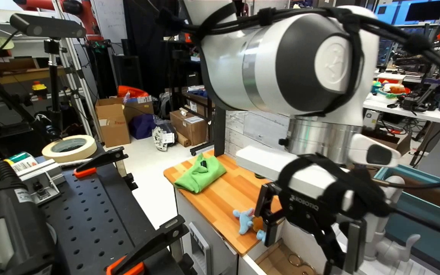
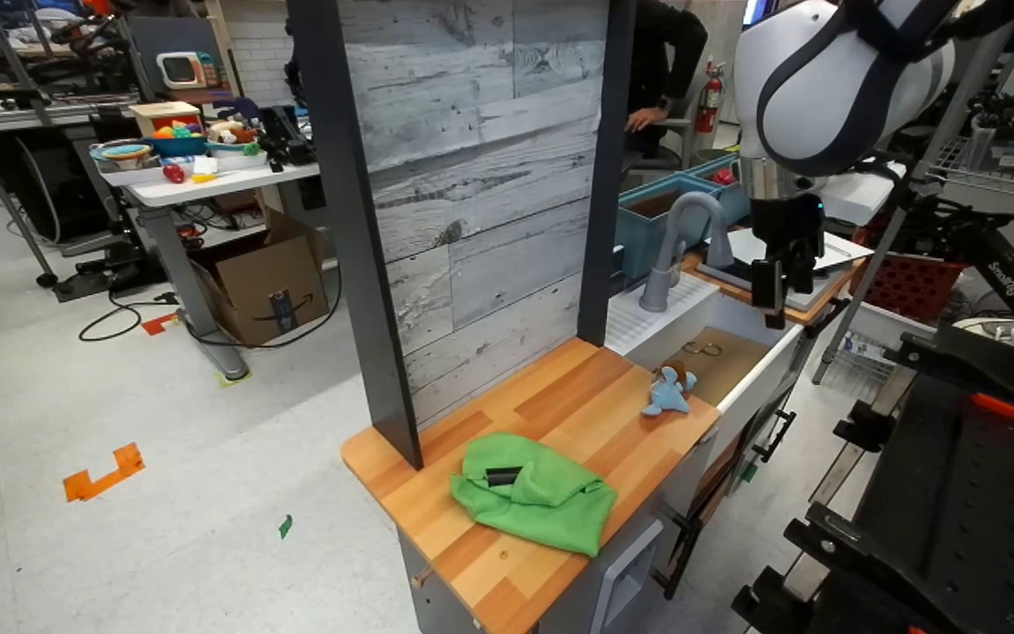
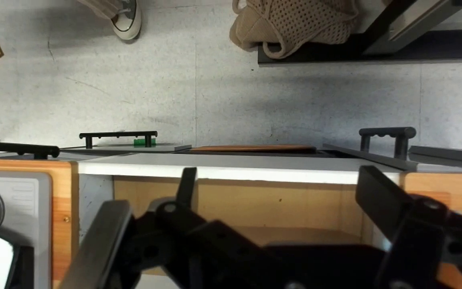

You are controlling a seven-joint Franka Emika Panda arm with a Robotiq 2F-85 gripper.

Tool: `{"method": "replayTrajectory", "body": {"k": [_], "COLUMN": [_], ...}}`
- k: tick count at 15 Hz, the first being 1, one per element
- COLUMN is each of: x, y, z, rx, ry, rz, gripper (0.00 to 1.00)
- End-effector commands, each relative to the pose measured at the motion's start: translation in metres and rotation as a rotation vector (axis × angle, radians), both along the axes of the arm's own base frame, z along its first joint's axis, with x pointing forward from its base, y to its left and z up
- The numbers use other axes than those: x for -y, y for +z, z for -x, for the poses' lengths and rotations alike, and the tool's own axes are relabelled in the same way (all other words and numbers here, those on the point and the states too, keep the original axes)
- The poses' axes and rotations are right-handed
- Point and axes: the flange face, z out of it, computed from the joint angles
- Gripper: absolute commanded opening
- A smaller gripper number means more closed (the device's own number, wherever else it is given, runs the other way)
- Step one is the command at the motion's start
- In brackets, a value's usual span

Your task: Fold the cloth

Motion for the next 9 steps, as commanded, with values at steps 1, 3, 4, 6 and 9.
{"method": "replayTrajectory", "body": {"k": [1,3,4,6,9], "x": [-0.058,-0.096,-0.113,-0.107,-0.135], "y": [0.025,0.035,0.039,0.025,0.033], "z": [0.019,0.027,0.028,0.017,0.023], "rx": [0.042,0.055,0.057,0.029,0.029], "ry": [-0.004,0.032,0.041,0.047,0.07], "rz": [-0.022,-0.045,-0.055,-0.045,-0.049], "gripper": [1.0,1.0,1.0,1.0,1.0]}}
